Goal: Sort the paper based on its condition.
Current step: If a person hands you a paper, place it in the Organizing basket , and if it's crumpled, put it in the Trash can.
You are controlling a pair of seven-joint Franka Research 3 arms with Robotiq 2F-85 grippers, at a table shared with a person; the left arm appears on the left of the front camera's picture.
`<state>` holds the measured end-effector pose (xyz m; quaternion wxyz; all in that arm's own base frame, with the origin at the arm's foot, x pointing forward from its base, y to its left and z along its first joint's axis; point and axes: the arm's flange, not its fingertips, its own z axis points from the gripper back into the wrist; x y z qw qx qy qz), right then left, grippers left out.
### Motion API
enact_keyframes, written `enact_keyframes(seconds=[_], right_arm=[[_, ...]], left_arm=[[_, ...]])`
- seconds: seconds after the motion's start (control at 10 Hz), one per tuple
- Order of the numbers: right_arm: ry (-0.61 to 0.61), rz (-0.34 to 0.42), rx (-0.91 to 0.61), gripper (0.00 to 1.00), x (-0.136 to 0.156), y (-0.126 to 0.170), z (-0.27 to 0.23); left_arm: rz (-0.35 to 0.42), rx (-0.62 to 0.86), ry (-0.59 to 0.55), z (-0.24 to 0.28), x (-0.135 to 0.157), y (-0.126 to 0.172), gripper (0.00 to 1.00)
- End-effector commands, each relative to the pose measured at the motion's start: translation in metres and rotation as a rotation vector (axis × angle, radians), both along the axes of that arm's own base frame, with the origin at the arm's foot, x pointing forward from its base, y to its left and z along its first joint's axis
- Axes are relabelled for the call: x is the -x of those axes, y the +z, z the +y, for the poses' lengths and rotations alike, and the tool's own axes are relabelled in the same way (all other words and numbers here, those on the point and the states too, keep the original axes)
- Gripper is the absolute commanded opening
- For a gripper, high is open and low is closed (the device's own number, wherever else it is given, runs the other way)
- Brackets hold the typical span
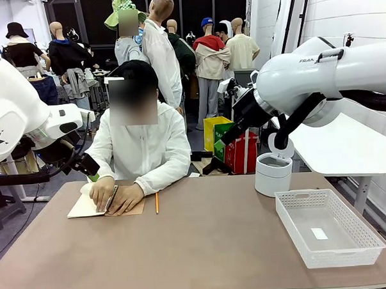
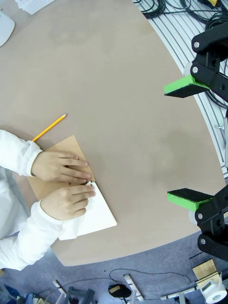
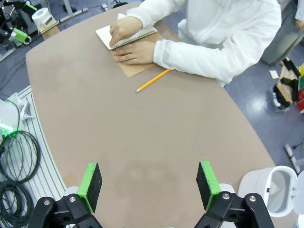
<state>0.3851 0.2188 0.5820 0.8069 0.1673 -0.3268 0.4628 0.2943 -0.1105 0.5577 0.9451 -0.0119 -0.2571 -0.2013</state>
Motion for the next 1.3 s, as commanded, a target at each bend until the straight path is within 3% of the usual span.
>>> enact_keyframes(seconds=[0.0,1.2], right_arm=[[-0.001,0.000,-0.002,1.00,-0.0001,0.0007,-0.0002],[-0.001,0.000,-0.002,1.00,-0.0001,0.0007,-0.0002]], left_arm=[[0.000,0.002,-0.001,0.0001,0.0001,0.0003,1.00],[0.000,0.002,-0.001,0.0001,0.0001,0.0003,1.00]])
